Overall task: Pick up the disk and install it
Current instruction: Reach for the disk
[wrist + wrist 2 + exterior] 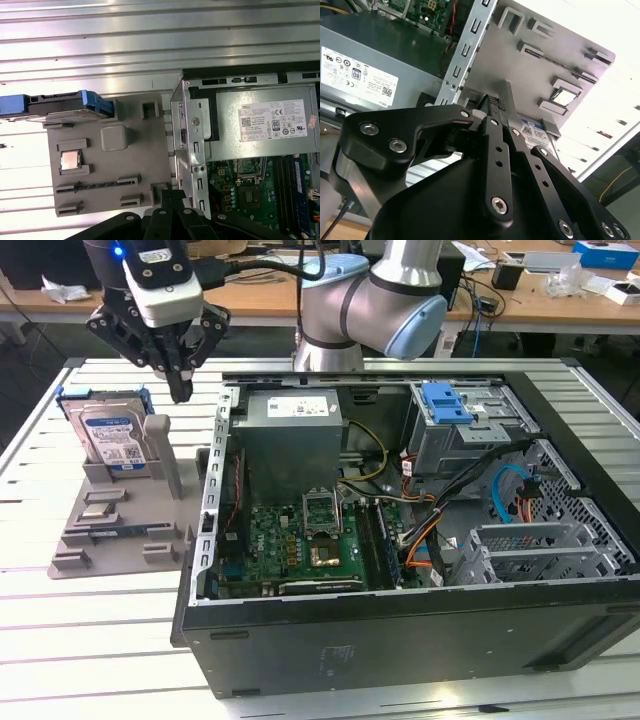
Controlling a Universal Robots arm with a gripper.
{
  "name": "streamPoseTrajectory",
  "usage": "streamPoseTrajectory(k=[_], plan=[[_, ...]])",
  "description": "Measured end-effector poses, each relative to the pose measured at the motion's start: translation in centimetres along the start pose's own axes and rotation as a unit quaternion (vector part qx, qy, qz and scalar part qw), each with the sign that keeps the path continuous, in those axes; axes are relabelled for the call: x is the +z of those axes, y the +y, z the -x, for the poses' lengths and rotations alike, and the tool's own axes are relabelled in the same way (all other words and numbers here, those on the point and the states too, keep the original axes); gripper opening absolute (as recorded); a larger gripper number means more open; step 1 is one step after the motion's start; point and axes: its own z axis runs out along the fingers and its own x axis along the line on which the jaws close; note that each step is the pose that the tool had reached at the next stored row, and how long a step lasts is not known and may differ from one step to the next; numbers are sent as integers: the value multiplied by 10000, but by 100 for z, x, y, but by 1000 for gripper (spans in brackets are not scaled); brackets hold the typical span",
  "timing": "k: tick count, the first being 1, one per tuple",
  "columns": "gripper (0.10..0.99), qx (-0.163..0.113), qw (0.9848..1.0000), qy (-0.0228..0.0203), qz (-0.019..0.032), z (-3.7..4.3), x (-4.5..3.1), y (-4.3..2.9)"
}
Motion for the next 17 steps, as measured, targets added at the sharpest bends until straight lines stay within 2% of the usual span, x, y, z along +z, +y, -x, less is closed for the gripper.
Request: streamPoseTrajectory(k=[5,9,14,17], plan=[[106,0,10000,0,0,-128,-3,-10],[106,0,10000,0,0,-200,-4,-15],[106,0,10000,0,0,-348,-8,-26],[106,0,10000,0,0,-411,-10,-31]])
